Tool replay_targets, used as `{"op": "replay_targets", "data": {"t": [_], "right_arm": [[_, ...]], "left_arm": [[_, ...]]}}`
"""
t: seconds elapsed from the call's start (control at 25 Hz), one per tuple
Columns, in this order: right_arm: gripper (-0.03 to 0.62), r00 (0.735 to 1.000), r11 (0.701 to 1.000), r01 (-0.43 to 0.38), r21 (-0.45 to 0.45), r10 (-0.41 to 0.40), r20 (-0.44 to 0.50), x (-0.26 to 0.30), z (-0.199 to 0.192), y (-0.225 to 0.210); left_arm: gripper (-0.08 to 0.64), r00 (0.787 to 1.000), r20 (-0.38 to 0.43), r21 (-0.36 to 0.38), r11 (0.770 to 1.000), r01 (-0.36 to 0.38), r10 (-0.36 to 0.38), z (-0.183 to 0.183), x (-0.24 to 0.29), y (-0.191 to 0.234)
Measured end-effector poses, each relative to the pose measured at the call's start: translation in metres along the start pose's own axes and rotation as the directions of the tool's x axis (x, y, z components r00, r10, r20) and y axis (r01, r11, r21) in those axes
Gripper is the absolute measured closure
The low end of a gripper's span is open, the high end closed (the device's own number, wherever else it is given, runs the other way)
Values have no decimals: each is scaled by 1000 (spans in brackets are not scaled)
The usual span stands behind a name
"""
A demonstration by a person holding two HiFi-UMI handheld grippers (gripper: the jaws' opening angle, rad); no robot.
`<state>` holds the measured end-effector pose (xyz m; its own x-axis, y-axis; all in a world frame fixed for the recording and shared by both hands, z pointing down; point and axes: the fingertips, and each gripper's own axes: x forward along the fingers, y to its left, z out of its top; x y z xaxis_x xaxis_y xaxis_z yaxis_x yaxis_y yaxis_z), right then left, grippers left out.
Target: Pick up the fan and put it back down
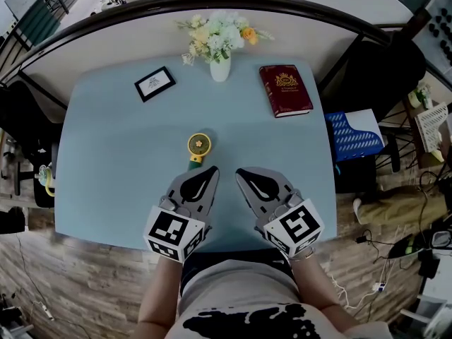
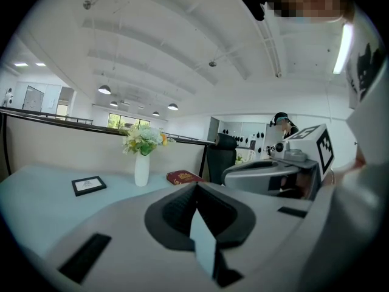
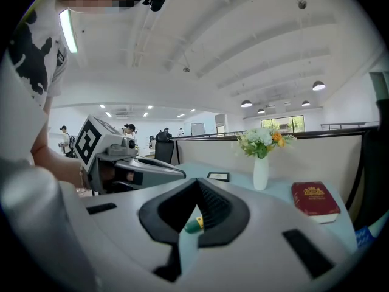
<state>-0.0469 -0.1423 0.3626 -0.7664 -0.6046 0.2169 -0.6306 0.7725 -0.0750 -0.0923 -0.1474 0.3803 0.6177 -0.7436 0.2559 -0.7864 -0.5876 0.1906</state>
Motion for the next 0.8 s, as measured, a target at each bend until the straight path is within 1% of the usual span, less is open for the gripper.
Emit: {"op": "replay_targets", "data": {"t": [0.36, 0.8], "right_arm": [[589, 1000, 1000, 15, 4, -15, -9, 1, -4, -4], [589, 1000, 1000, 16, 7, -16, -12, 3, -7, -6]], "left_arm": [[549, 1000, -6, -9, 1000, 5, -5, -5, 2, 2], [549, 1000, -18, -11, 1000, 18, -18, -7, 7, 1]]}}
